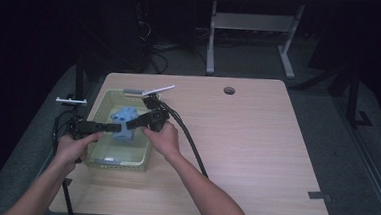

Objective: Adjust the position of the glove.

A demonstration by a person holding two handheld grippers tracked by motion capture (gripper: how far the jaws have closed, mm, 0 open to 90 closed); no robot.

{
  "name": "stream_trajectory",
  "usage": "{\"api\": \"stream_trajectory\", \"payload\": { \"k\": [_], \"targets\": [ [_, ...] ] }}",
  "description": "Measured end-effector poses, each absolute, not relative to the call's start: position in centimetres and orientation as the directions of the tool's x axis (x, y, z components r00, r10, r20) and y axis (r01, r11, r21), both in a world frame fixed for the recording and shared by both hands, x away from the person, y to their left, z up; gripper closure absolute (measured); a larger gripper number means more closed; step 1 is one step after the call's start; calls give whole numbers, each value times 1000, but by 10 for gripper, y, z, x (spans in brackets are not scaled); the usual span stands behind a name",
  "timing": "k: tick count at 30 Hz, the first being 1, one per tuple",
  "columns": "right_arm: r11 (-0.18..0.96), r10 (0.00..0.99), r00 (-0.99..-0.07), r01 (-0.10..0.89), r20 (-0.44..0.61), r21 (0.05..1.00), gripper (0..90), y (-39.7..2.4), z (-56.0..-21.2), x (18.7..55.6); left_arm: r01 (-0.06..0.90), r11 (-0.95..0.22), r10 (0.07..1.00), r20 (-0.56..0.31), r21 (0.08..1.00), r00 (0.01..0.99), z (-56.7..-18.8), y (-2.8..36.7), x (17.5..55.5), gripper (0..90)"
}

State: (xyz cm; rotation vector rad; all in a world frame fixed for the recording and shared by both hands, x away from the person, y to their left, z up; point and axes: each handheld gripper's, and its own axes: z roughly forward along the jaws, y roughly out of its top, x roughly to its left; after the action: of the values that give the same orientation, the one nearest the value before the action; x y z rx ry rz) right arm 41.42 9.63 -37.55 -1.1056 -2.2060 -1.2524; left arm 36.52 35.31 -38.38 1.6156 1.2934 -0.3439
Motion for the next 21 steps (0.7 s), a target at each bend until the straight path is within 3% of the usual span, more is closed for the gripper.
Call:
{"api": "stream_trajectory", "payload": {
  "k": [21],
  "targets": [
    [289,449,-579,815,681,502,750,107,-403,420,878,57,613,-711,475,344,-401,364,367,777]
  ]
}}
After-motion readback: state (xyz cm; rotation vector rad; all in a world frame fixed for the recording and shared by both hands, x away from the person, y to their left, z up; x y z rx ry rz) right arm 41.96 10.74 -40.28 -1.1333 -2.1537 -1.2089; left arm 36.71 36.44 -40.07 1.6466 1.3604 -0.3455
